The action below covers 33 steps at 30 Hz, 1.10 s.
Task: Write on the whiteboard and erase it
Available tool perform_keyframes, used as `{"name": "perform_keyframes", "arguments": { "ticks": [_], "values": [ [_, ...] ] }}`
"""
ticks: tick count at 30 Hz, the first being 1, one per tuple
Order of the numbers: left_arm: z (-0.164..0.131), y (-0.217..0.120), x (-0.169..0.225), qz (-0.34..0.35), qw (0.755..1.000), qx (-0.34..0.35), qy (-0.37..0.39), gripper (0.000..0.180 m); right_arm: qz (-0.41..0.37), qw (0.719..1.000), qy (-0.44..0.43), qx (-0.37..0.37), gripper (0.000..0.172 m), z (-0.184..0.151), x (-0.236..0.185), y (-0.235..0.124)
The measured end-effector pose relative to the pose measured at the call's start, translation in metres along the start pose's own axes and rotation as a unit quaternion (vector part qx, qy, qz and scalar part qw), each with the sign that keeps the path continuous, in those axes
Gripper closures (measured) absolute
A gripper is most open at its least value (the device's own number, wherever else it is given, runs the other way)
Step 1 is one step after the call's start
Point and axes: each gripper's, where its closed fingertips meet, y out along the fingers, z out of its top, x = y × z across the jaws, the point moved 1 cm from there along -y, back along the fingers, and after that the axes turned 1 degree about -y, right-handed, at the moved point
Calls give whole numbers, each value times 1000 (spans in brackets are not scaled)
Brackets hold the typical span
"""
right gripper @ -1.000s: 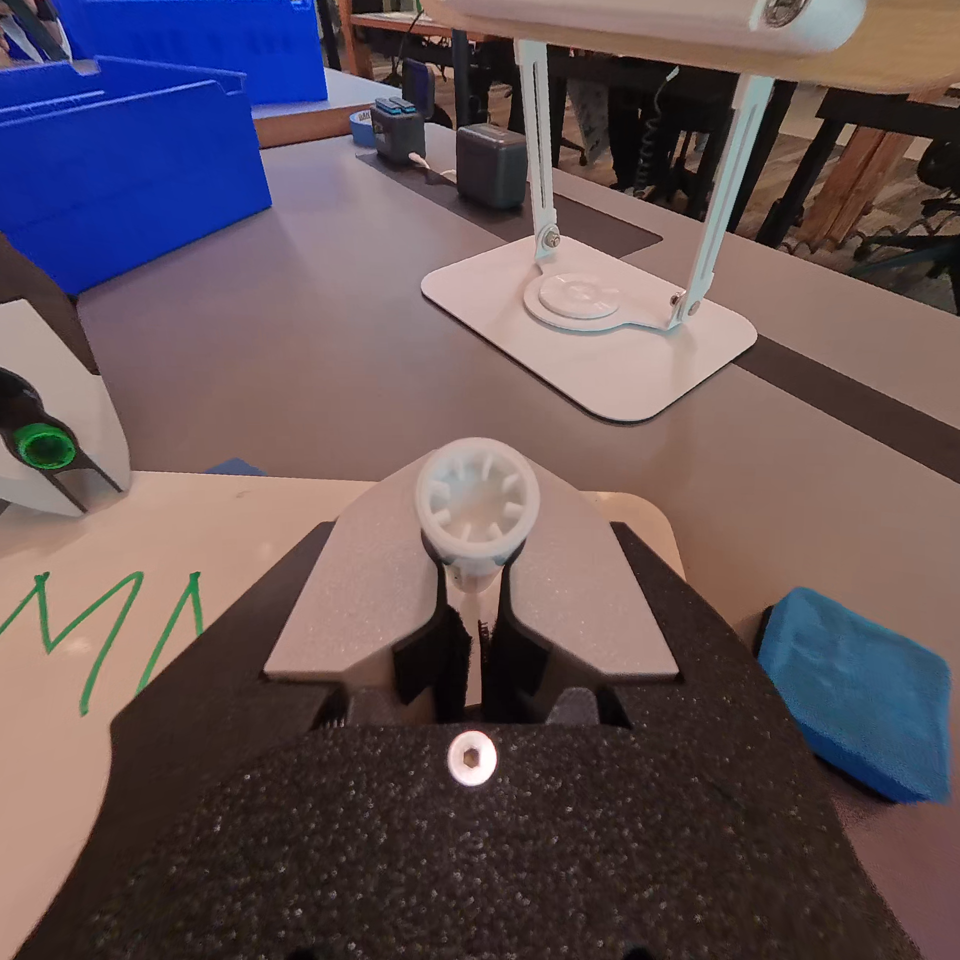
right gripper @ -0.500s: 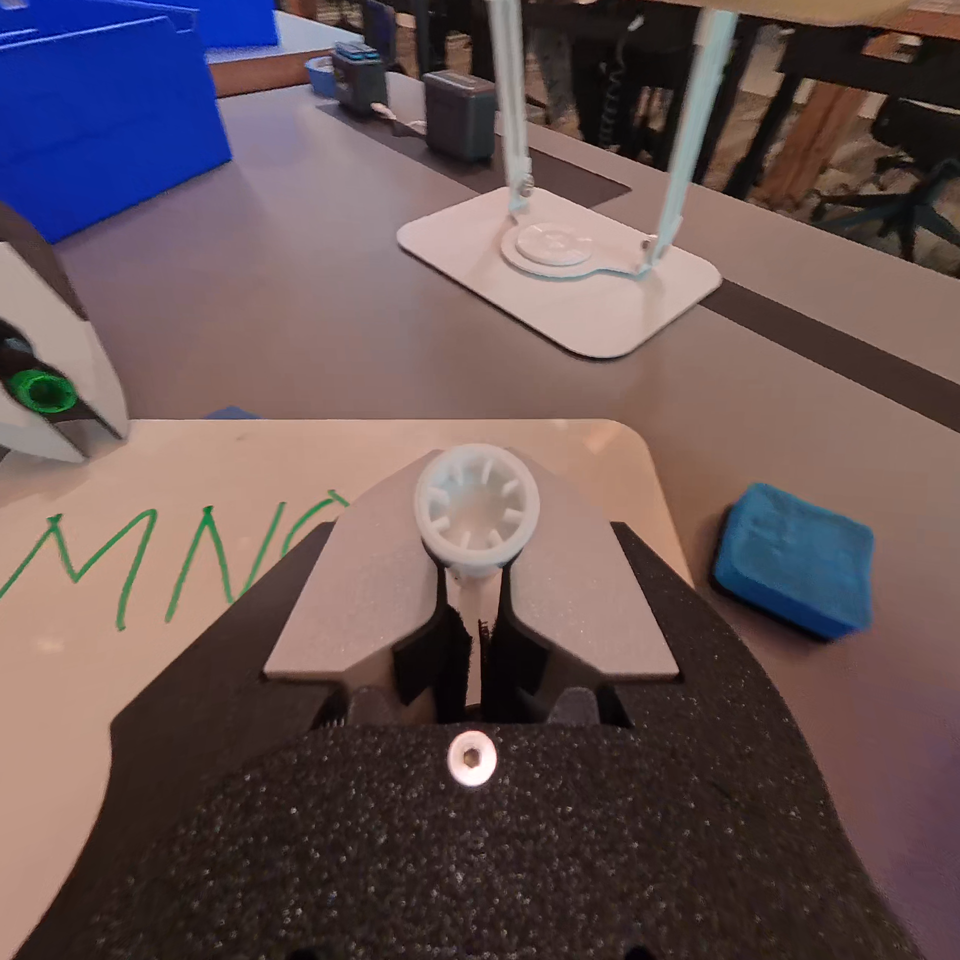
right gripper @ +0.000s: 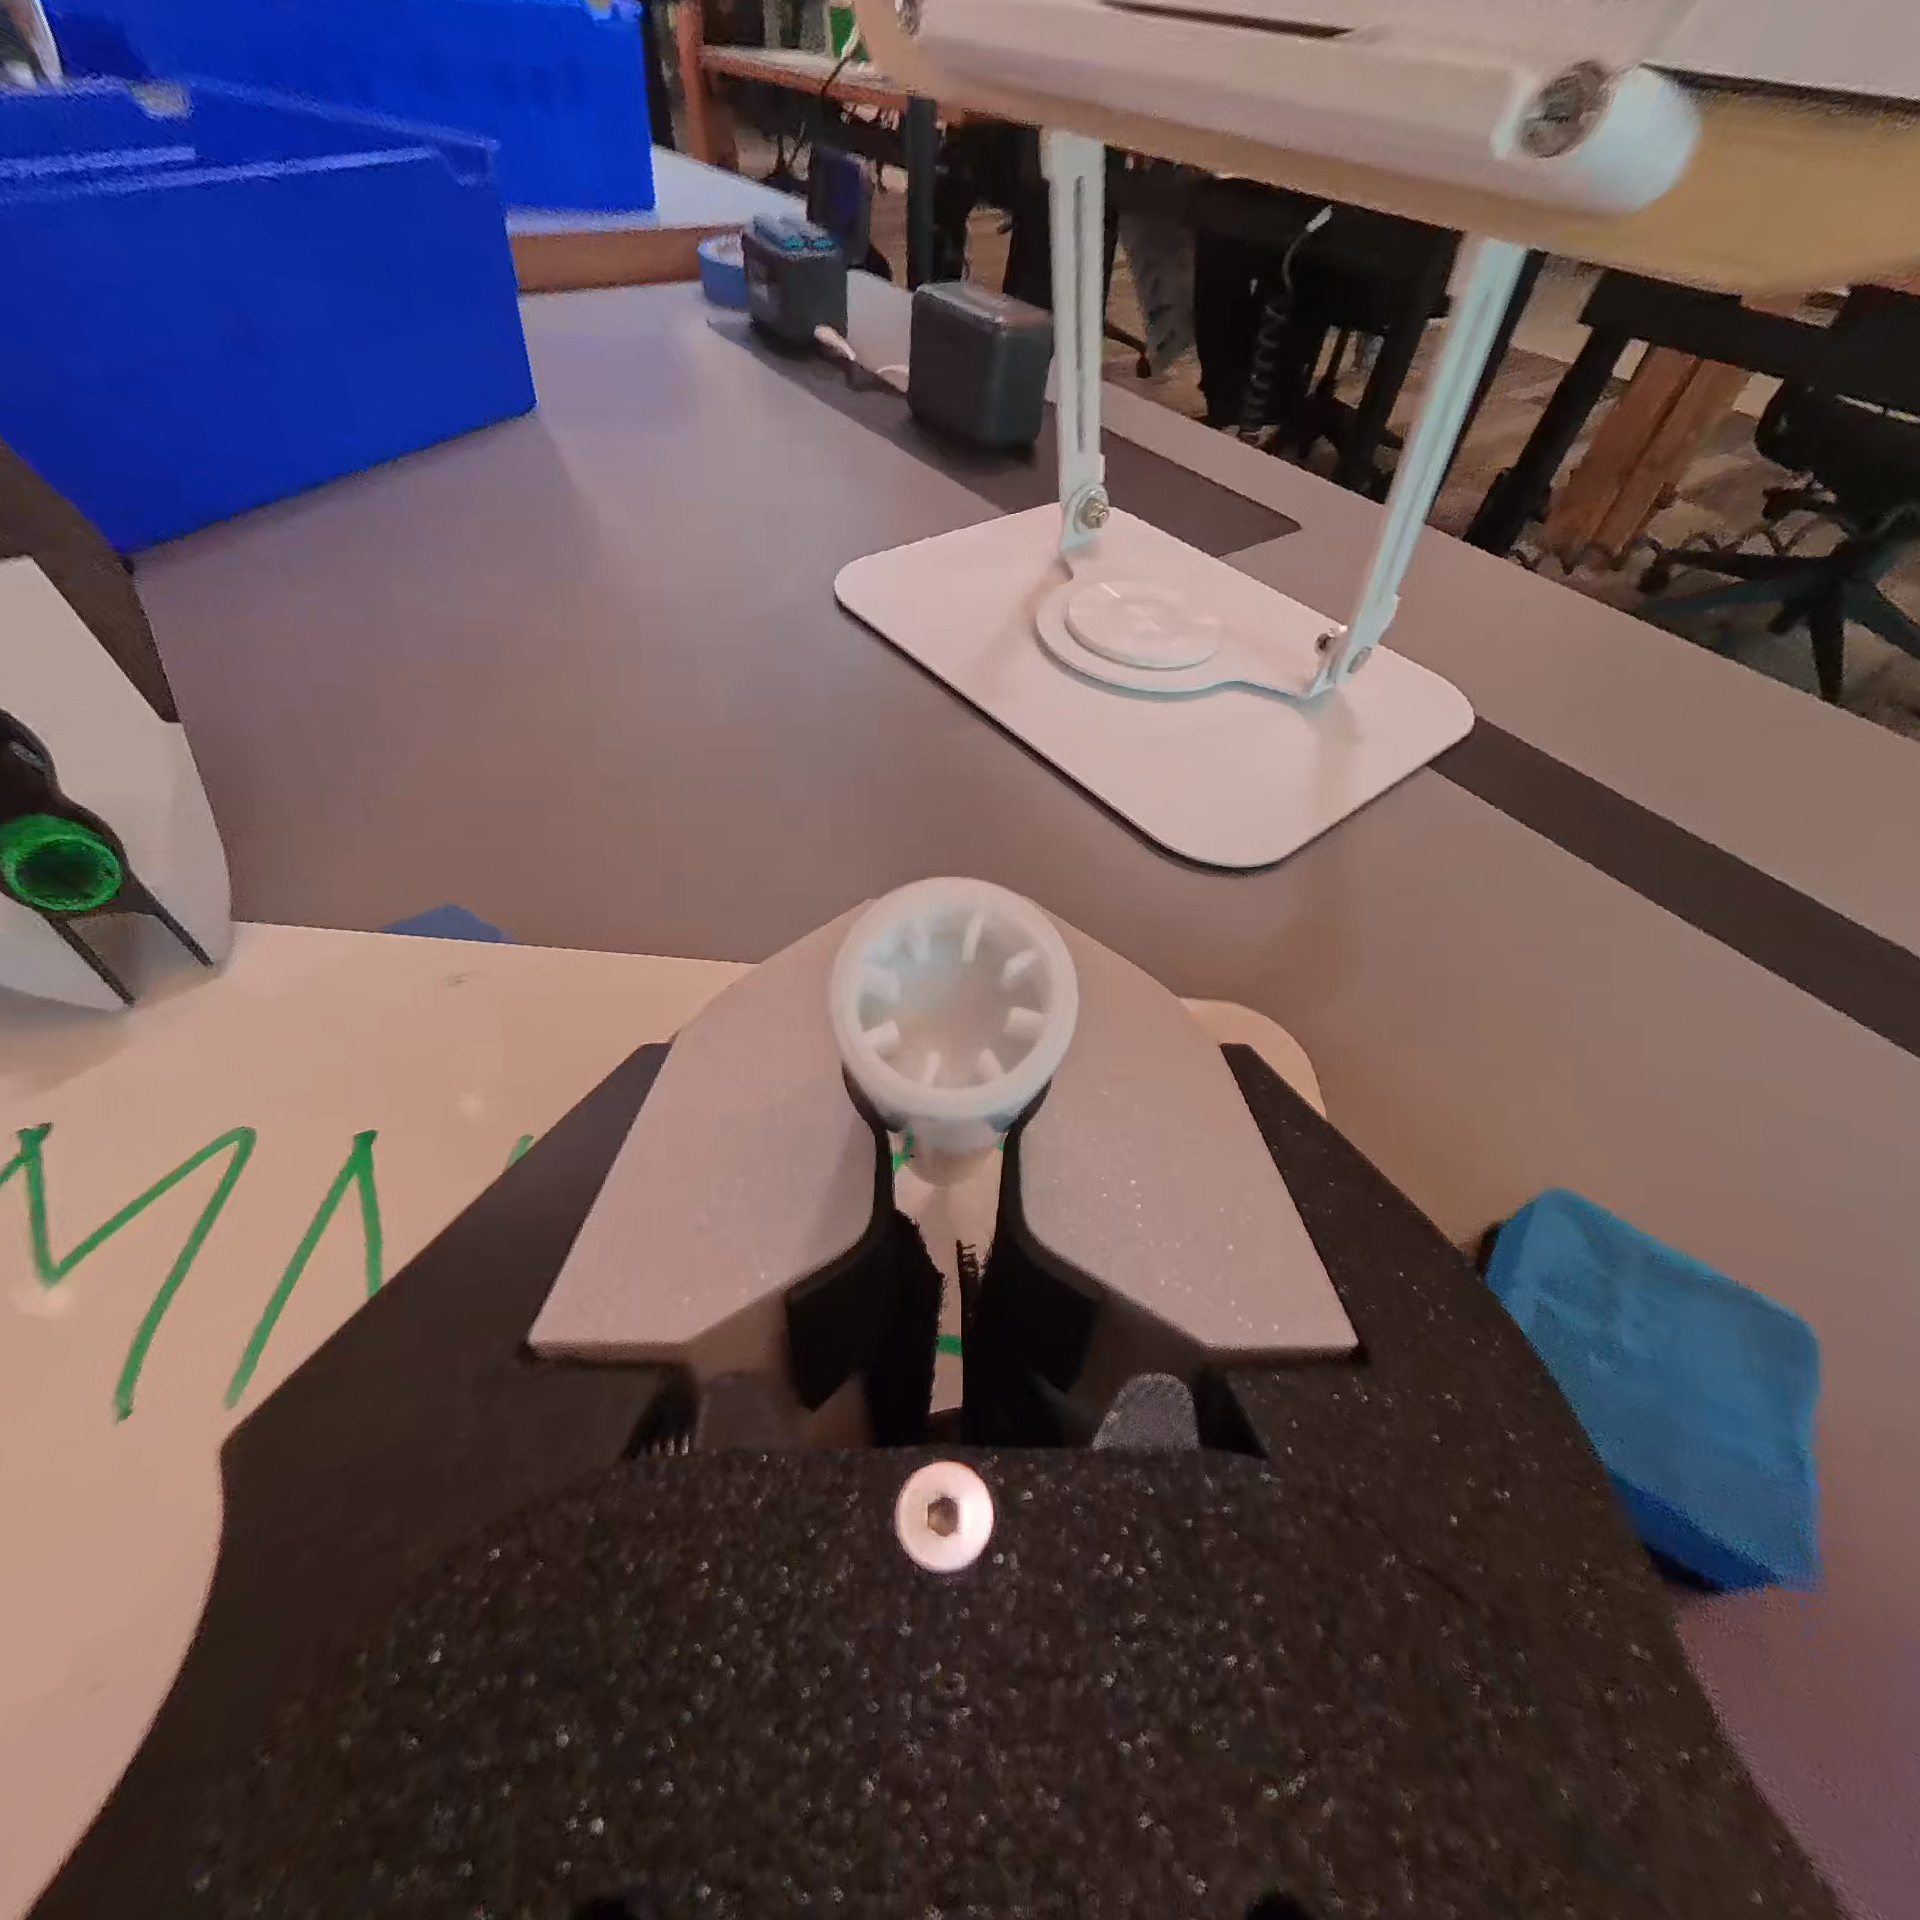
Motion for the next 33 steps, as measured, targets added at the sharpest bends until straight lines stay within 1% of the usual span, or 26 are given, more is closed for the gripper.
{"name": "perform_keyframes", "arguments": {
  "ticks": [3, 7, 11, 17, 22, 23, 25, 27, 33],
  "values": [
    [0, 0, 0, 0, 1000, 0, 1, 165, -13, 1000, 7, -6, 156, -4, 5, -9],
    [0, 0, 0, 0, 1000, 0, 0, 165, -23, 1000, 2, -8, 156, -4, 8, -7],
    [0, 0, 0, 0, 1000, 1, 0, 165, 0, 1000, -15, 8, 156, 3, 4, 5],
    [0, 0, 0, -1, 1000, 0, 0, 165, 0, 999, -28, -35, 156, -5, 3, 16],
    [0, 0, 0, 0, 1000, 0, 1, 165, 35, 998, -28, -32, 156, -5, -10, 13],
    [0, 0, 0, 0, 1000, 0, 1, 165, 31, 999, -23, -21, 156, -3, -10, 10],
    [0, 0, 0, 1, 1000, 0, 1, 165, -4, 1000, 4, 9, 156, 2, 2, -2],
    [0, 0, 0, 1, 1000, -1, 2, 165, -31, 999, 19, 0, 156, -4, 13, -10],
    [0, 0, 0, 1, 1000, -1, 2, 165, -45, 998, -7, -44, 156, -15, 11, -10]
  ]
}}
